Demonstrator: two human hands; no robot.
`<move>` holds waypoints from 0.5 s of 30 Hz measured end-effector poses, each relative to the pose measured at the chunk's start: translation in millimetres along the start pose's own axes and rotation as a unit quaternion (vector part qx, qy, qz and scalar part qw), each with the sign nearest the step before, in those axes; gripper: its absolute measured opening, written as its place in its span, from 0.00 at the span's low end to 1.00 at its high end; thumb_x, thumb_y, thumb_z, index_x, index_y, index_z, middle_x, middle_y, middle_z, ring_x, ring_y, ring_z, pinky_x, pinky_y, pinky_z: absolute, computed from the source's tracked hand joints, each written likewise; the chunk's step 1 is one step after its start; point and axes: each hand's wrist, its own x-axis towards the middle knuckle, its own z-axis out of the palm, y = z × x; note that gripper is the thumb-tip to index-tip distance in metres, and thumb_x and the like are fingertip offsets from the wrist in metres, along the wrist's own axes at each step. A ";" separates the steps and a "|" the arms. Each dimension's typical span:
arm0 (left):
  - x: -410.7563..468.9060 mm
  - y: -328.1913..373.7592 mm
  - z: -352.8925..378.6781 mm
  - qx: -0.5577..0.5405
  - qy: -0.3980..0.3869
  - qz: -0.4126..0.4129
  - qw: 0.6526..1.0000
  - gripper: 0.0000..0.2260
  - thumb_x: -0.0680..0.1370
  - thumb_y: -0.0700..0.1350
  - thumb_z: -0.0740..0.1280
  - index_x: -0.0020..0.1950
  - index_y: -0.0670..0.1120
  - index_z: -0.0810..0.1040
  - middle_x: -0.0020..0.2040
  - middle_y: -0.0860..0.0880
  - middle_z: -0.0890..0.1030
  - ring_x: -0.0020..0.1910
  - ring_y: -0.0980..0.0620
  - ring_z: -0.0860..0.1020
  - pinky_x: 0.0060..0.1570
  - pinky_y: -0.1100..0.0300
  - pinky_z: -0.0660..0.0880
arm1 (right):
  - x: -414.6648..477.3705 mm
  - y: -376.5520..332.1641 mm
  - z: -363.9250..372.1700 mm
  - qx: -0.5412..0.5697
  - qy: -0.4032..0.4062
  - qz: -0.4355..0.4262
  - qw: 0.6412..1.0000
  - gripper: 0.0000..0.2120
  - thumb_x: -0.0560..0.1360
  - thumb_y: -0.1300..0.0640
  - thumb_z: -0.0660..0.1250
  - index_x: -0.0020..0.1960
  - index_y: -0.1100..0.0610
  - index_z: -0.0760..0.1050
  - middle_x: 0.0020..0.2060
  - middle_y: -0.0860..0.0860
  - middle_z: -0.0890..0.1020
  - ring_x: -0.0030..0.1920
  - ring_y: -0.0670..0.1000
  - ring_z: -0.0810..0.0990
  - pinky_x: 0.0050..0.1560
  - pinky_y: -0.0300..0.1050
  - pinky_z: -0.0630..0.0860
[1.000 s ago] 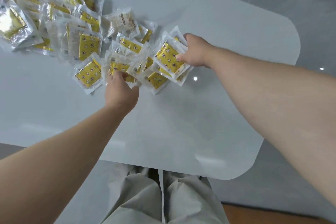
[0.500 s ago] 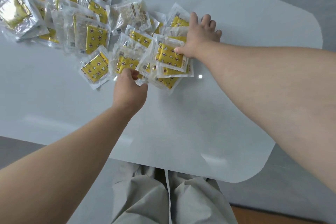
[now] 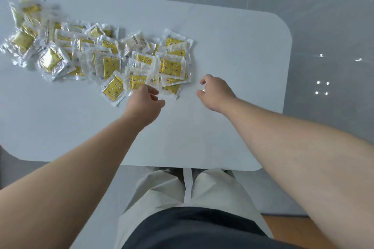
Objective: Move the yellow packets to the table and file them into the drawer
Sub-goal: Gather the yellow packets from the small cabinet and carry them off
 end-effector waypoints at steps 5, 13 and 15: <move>-57.4 24.6 -12.3 0.041 -0.062 0.040 0.996 0.11 0.76 0.46 0.72 0.55 0.49 0.76 0.51 0.49 0.82 0.49 0.47 0.82 0.50 0.49 0.81 | -90.1 24.0 -5.0 0.108 0.033 0.054 0.992 0.13 0.81 0.51 0.63 0.63 0.55 0.74 0.57 0.51 0.79 0.56 0.55 0.78 0.56 0.50 0.78; -100.9 51.4 -11.3 0.189 -0.133 0.180 0.956 0.10 0.74 0.50 0.73 0.52 0.51 0.77 0.48 0.51 0.81 0.48 0.48 0.82 0.50 0.50 0.81 | -193.5 44.6 22.3 0.326 0.171 0.183 0.912 0.08 0.81 0.53 0.63 0.56 0.54 0.76 0.50 0.47 0.79 0.50 0.51 0.78 0.43 0.42 0.72; -108.9 57.2 -1.1 0.219 -0.162 0.218 0.937 0.09 0.74 0.50 0.73 0.51 0.52 0.77 0.49 0.51 0.81 0.48 0.48 0.82 0.48 0.53 0.80 | -216.8 48.9 38.5 0.386 0.214 0.224 0.869 0.07 0.80 0.53 0.62 0.54 0.53 0.77 0.49 0.47 0.80 0.49 0.51 0.79 0.39 0.41 0.72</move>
